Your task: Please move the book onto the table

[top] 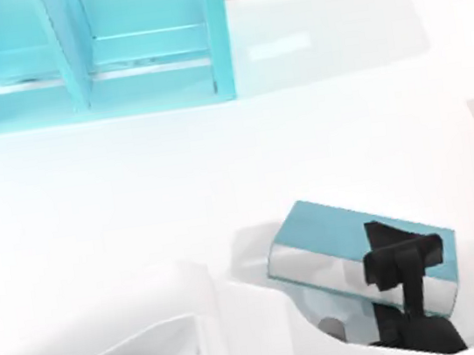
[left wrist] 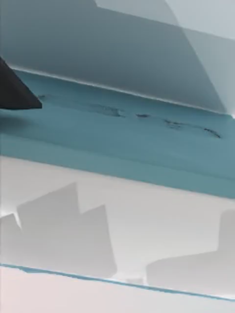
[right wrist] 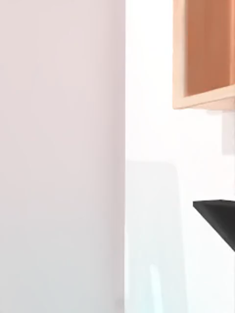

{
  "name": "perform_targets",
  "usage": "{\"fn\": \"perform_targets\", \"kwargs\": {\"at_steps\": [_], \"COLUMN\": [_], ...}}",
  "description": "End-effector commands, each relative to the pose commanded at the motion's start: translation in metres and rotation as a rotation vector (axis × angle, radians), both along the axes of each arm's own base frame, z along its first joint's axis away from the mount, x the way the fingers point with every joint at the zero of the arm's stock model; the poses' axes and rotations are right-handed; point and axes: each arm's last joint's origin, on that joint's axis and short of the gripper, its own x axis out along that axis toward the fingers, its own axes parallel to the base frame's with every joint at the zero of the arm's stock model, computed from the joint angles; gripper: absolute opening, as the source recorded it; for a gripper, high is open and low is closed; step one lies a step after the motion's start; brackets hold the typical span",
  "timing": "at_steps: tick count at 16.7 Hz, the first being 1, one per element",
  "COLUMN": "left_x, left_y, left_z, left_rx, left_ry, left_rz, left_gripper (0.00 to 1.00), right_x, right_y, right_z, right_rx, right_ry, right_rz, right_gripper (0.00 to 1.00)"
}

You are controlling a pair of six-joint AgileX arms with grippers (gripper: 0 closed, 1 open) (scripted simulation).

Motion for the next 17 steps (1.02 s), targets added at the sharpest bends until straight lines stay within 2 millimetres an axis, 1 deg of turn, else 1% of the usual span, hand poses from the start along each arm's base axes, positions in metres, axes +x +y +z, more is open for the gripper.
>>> {"fn": "perform_targets", "kwargs": {"at_steps": [2,5,9,11,14,17], "left_x": [-0.016,-0.046,-0.088,-0.105,-0.122,-0.125], "left_y": [-0.001,0.001,0.007,0.010,0.012,0.013], "left_z": [0.000,0.001,0.004,0.006,0.008,0.008], "left_rx": [-0.009,0.001,0.039,0.056,0.071,0.075], "left_ry": [0.018,0.027,0.000,-0.021,-0.045,-0.050], "left_rz": [0.009,0.020,0.017,0.008,-0.006,-0.010], "left_gripper": [1.00,1.00,1.00,1.00,1.00,1.00], "right_x": [0.000,0.000,0.000,0.000,0.000,0.000], "right_y": [0.000,0.000,0.000,0.000,0.000,0.000], "right_z": [0.000,0.000,0.000,0.000,0.000,0.000], "right_rx": [0.000,0.000,0.000,0.000,0.000,0.000], "right_ry": [0.000,0.000,0.000,0.000,0.000,0.000], "right_rz": [0.000,0.000,0.000,0.000,0.000,0.000], "right_gripper": [1.00,1.00,1.00,1.00,1.00,1.00]}}
